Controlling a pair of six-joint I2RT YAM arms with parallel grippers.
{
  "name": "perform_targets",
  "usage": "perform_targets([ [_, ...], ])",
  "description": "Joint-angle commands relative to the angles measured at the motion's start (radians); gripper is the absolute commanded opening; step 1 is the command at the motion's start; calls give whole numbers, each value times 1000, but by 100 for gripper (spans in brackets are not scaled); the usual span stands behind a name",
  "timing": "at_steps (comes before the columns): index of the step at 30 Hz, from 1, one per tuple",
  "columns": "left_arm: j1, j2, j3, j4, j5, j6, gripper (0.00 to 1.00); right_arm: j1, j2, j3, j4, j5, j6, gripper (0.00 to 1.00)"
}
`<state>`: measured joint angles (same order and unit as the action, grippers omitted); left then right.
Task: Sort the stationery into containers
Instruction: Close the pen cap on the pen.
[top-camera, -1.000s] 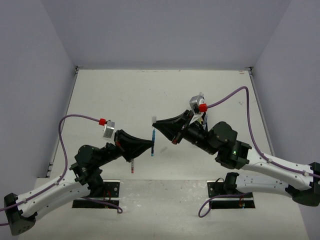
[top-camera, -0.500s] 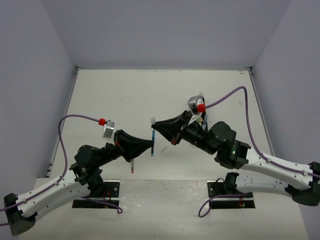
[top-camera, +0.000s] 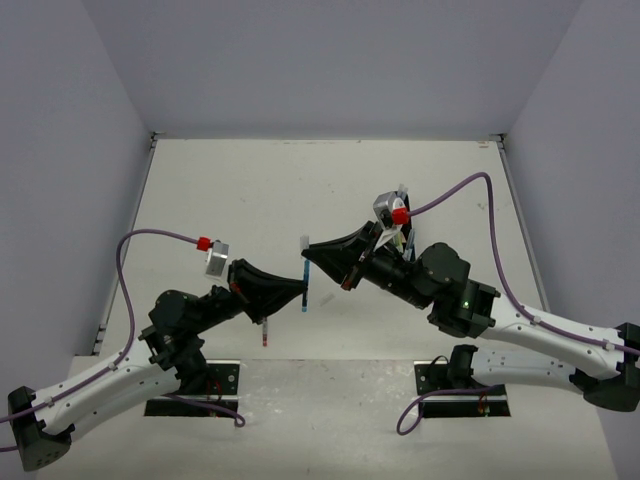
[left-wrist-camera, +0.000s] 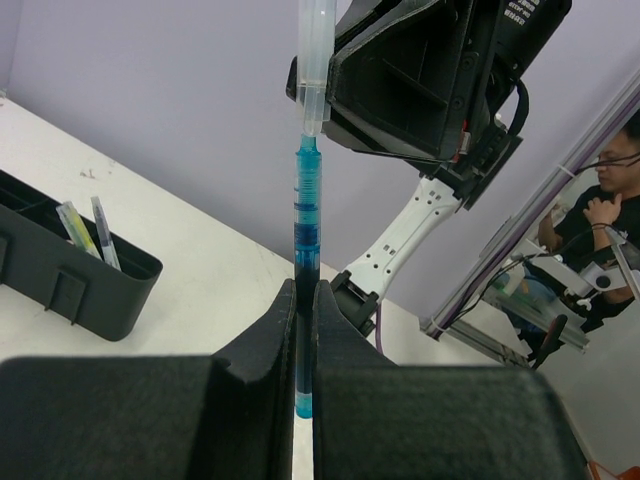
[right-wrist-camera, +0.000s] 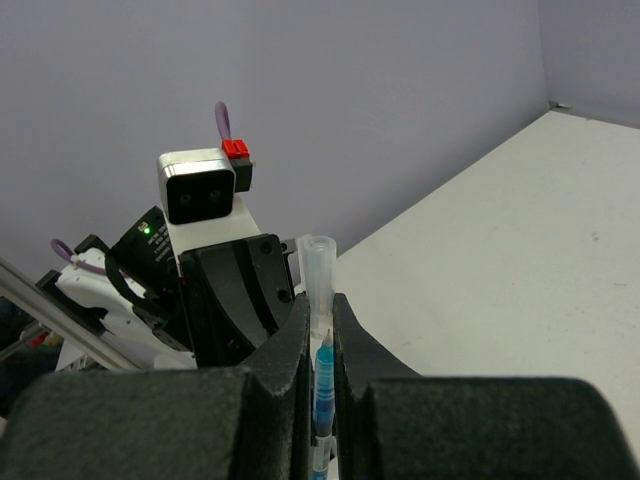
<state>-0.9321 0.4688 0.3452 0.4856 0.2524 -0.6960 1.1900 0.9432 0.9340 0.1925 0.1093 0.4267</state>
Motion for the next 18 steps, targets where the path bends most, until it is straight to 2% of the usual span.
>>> perform_targets([
  [1, -4, -9, 32, 31, -22, 13, 0, 0, -12, -1, 19, -4, 4, 0],
  [18, -5, -24, 15, 80, -46, 5, 0, -1, 6, -30, 55, -26, 36, 0],
])
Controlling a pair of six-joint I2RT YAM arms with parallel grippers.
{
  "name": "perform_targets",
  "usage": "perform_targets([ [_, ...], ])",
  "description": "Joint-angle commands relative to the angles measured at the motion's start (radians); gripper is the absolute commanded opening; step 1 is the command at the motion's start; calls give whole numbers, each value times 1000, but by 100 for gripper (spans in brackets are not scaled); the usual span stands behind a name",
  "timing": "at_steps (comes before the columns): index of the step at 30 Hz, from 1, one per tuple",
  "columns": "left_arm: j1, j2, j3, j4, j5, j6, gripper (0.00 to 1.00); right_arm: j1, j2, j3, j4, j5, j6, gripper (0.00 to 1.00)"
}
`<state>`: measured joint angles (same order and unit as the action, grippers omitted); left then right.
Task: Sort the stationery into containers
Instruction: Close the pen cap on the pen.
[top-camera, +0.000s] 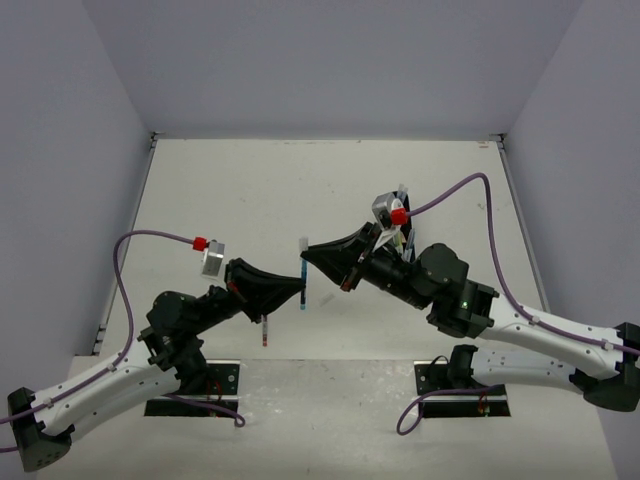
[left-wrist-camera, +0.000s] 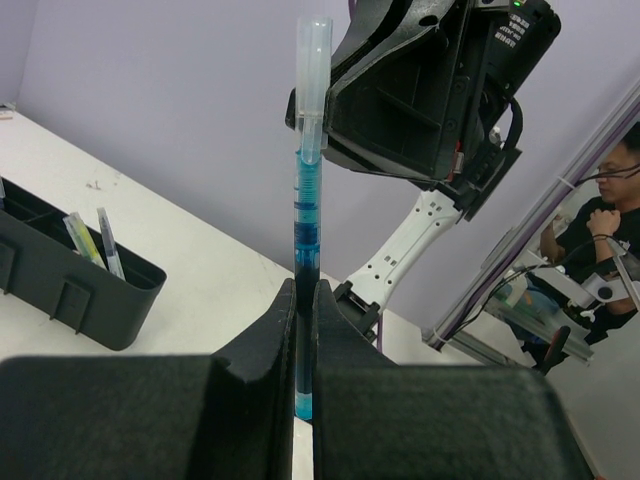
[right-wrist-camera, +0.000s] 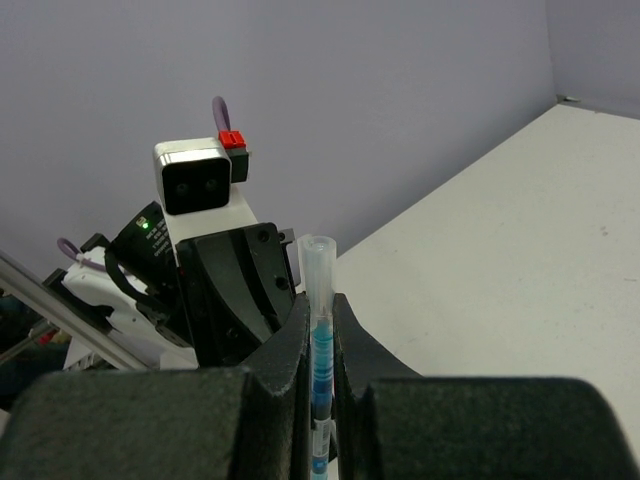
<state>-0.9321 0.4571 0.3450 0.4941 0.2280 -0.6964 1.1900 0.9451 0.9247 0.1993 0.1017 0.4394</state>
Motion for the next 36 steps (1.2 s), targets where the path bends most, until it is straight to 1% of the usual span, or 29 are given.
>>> perform_targets([
  [1, -5, -14, 14, 76, -24, 5, 0, 0, 4, -24, 50, -20, 28, 0],
  [4, -5, -19, 5, 92, -29, 6, 0, -1, 9, -26, 55, -30, 41, 1],
  [11, -4, -15, -12, 152, -45, 8, 0, -1, 23, -33, 68, -48, 67, 13],
  [15, -4, 0, -8, 164, -40, 15, 0, 0, 28, -33, 63, -58, 63, 15],
  [22, -5, 24, -9, 160, -31, 26, 0, 0, 26, -37, 63, -64, 52, 22],
  [27, -5, 29, -9, 155, -26, 31, 0, 0, 23, -36, 55, -63, 47, 36],
  [28, -5, 29, -8, 155, -26, 31, 0, 0, 21, -38, 54, -65, 48, 36],
  [33, -5, 31, -1, 149, -31, 33, 0, -1, 23, -40, 55, -88, 45, 31],
  [36, -4, 32, 11, 140, -37, 40, 0, -1, 25, -41, 51, -98, 44, 30],
])
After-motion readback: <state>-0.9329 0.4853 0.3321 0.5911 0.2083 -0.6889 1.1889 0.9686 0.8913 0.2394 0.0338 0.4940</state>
